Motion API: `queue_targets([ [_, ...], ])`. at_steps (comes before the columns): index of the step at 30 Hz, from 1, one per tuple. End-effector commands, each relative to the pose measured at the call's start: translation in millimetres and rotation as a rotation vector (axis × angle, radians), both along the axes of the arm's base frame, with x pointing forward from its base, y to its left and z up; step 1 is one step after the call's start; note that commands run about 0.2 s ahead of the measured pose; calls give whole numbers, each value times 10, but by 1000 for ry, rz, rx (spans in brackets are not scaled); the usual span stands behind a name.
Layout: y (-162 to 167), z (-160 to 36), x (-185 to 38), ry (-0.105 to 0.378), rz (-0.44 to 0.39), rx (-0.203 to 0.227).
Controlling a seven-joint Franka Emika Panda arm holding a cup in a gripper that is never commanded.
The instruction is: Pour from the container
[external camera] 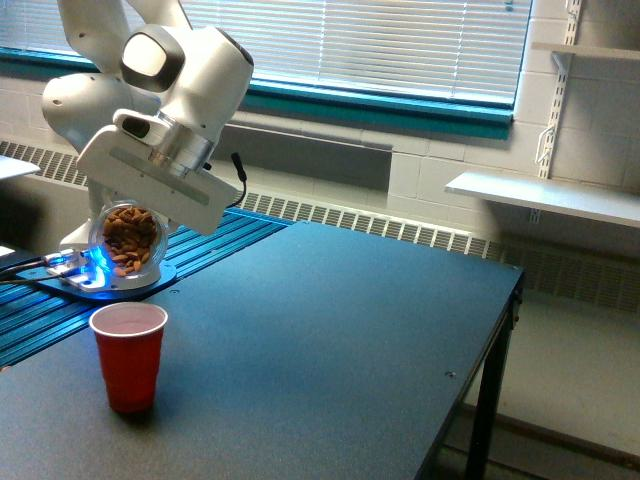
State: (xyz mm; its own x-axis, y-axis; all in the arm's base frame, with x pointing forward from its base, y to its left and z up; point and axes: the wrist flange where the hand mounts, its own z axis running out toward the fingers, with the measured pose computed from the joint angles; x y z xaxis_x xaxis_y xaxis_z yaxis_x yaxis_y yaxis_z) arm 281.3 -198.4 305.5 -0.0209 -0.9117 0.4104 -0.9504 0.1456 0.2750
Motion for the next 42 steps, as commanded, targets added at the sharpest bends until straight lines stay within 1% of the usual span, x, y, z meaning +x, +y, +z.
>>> queue_targets([
  [1,-62,-9,34,9,-4,-7],
  [4,-74,-12,54,7,-5,-5],
  [13,-91,-96,70,41,-11,-12],
  [22,-127,-142,134,57,1,-1],
  [24,-137,-79,214,63,7,-6],
  [25,-106,-149,184,61,7,-7],
  [27,-79,-210,157,62,11,-6],
  [32,-68,-239,161,74,16,0],
  [35,-113,-249,147,79,17,3],
  [38,-21,-268,194,86,20,1],
  [42,-1,-298,163,94,16,5],
])
